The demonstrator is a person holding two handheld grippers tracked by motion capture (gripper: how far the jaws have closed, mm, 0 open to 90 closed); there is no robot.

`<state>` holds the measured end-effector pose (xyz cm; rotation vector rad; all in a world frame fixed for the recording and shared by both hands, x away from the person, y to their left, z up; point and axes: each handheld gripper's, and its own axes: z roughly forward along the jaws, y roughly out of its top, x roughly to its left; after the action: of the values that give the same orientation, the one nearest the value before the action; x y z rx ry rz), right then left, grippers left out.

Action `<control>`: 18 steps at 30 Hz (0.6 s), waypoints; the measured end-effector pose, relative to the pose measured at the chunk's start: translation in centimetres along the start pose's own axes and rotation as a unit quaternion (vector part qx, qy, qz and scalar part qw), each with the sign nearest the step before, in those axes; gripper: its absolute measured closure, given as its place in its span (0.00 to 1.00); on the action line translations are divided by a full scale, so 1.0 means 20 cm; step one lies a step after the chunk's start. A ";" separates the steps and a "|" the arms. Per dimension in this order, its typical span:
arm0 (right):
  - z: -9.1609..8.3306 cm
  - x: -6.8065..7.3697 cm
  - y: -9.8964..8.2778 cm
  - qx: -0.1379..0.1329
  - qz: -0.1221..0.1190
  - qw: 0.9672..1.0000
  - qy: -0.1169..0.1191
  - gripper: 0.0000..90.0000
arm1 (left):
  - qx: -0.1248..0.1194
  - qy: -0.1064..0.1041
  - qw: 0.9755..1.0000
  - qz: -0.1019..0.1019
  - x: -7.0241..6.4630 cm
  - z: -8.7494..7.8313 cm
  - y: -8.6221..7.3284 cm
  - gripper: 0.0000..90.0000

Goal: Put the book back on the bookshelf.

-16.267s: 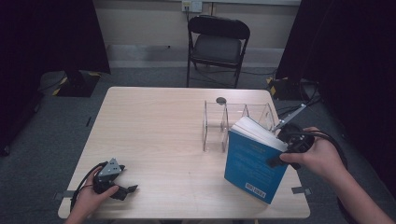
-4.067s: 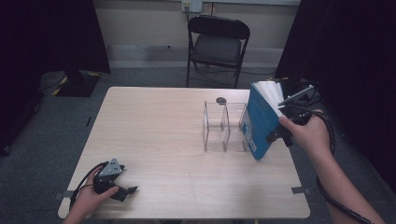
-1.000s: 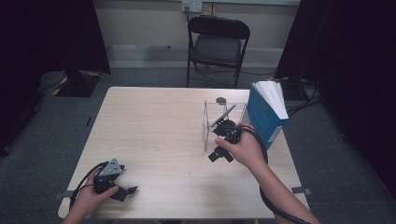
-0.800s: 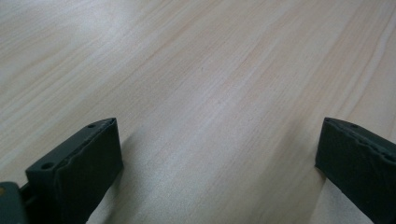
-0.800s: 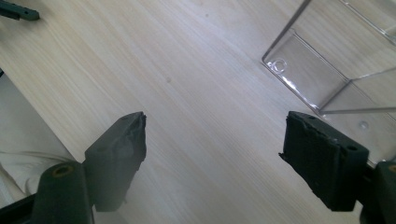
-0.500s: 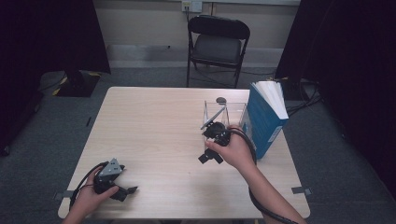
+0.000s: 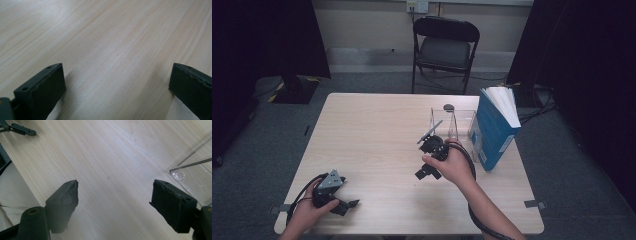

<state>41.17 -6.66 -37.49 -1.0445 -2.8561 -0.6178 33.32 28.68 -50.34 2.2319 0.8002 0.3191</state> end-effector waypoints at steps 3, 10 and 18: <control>0.01 0.01 0.00 0.001 -0.002 1.000 0.002 0.23 | -0.001 0.002 1.000 0.000 0.00 0.00 0.00 0.00; 0.05 0.03 0.01 -0.002 -0.010 1.000 0.005 0.23 | 0.000 0.002 1.000 0.000 0.00 0.00 0.00 0.00; 0.11 0.07 0.03 0.007 -0.020 1.000 0.008 0.23 | 0.000 0.002 1.000 0.000 0.00 0.00 0.00 0.00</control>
<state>40.79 -4.53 -39.14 -0.9780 -2.8700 -0.6056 33.31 28.68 -50.33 2.2314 0.8024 0.3225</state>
